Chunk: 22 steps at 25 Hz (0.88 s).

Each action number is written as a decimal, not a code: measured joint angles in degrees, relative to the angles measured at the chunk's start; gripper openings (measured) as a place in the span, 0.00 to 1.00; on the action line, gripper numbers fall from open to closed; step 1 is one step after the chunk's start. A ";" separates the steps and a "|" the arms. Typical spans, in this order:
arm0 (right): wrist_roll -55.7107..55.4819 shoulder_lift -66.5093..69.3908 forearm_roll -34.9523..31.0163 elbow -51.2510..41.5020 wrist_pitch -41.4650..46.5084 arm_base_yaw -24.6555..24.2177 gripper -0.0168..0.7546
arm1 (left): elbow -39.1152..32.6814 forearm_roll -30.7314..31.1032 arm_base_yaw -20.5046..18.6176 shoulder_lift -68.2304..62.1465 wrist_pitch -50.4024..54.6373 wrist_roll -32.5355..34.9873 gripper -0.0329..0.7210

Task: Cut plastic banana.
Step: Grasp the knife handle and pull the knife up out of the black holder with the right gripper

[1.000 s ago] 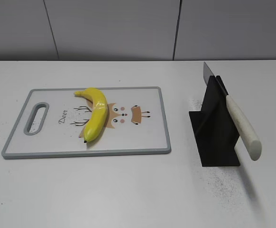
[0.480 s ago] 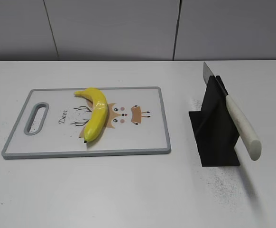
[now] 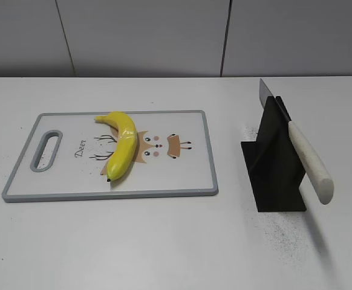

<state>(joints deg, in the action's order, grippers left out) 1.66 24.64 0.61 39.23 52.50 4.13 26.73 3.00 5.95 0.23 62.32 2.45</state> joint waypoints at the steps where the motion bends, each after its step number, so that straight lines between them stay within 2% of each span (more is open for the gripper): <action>1: -0.06 2.03 -0.61 1.16 0.06 0.00 0.76 | 0.00 0.00 0.00 0.00 0.00 0.00 0.82; 8: -4.99 13.43 -1.57 7.54 1.19 1.11 0.76 | 0.00 0.00 0.00 0.00 0.00 0.00 0.82; 10: -7.11 15.84 -1.57 7.90 0.02 4.26 0.76 | 0.00 0.00 0.00 0.00 0.00 0.00 0.82; 13: -8.93 20.45 -0.61 8.85 -0.12 11.48 0.76 | 0.00 0.00 0.00 0.00 0.00 0.00 0.82; 17: -13.71 27.92 3.68 12.28 0.65 20.09 0.76 | 0.00 0.00 0.00 0.00 0.00 0.00 0.82; 22: -16.62 39.16 4.41 18.59 4.62 22.56 0.76 | 0.00 0.00 0.00 0.00 0.00 0.00 0.82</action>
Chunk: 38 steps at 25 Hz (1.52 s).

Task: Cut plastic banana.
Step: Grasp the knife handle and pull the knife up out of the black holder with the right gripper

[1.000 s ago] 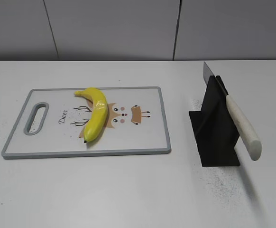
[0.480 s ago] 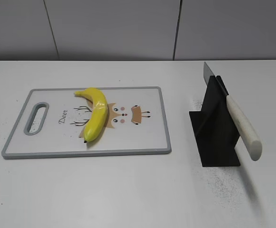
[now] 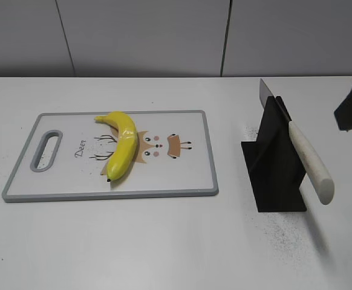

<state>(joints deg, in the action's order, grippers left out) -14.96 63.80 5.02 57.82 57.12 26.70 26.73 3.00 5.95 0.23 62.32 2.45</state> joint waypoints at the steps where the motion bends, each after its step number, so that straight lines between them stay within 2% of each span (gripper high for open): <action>1: -0.05 2.08 0.00 1.04 1.41 -0.01 0.76 | 0.00 0.00 0.00 0.00 0.00 0.00 0.82; 6: -0.27 12.86 0.21 4.80 5.76 -0.01 0.76 | 0.00 0.00 0.00 0.00 0.00 0.00 0.82; 18: -2.53 27.96 0.26 5.06 2.60 -0.01 0.76 | 0.00 0.00 0.00 0.00 0.00 0.00 0.82; 21: -3.06 30.55 0.09 5.11 1.81 -0.01 0.68 | 0.00 0.00 0.00 0.00 0.00 0.00 0.82; 24: -4.08 32.10 -0.11 5.11 1.74 -0.01 0.57 | 0.00 0.00 0.00 0.00 0.00 0.00 0.82; 30: -6.60 32.41 -0.65 5.11 1.61 -0.01 0.24 | 0.00 0.00 0.00 0.00 0.00 0.00 0.80; 38: -7.57 32.02 -0.92 5.39 2.60 -0.08 0.24 | 0.00 0.00 0.00 0.00 0.00 0.00 0.80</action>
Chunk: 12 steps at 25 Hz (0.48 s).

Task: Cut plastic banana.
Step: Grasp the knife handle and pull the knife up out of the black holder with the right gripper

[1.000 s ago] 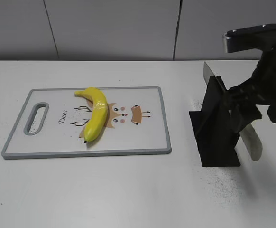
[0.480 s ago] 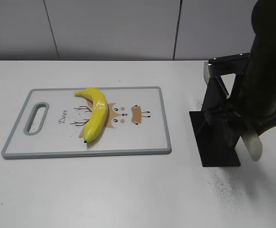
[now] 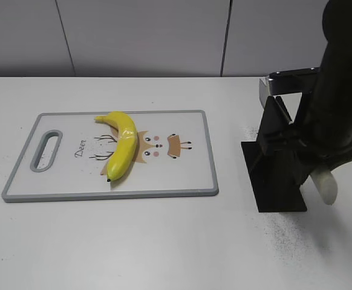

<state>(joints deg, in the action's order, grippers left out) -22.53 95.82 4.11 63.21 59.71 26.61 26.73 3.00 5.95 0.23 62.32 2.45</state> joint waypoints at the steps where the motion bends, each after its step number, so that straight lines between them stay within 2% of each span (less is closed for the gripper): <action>1: -0.31 -0.52 -0.06 0.15 0.40 0.00 0.23 | 0.00 0.00 0.00 0.00 0.00 0.00 0.80; 12: -1.69 -9.80 -0.06 3.99 3.58 -0.11 0.23 | 0.00 0.00 0.00 0.00 0.00 0.00 0.78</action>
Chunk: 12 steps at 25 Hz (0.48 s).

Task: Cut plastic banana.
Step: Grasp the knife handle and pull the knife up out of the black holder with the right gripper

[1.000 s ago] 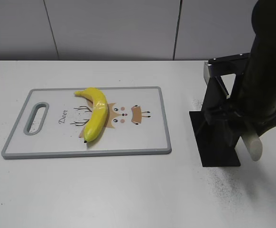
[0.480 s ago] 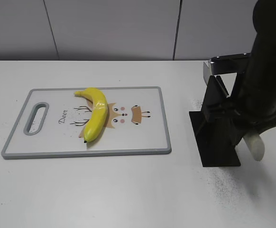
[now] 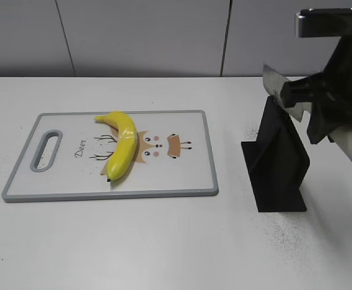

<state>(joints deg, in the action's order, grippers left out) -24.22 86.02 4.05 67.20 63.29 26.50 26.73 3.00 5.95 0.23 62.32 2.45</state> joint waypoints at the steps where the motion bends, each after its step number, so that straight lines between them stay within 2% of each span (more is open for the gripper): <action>1: -0.20 -0.65 0.00 0.22 0.03 0.00 0.23 | 0.00 0.00 0.00 0.00 0.00 0.00 0.77; 12: -0.19 -4.59 0.00 2.54 0.72 0.00 0.23 | 0.00 0.05 0.00 0.00 0.00 0.00 0.77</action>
<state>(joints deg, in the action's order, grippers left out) -24.41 81.42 4.05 69.75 64.01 26.50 26.73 3.05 5.95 0.23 62.32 2.45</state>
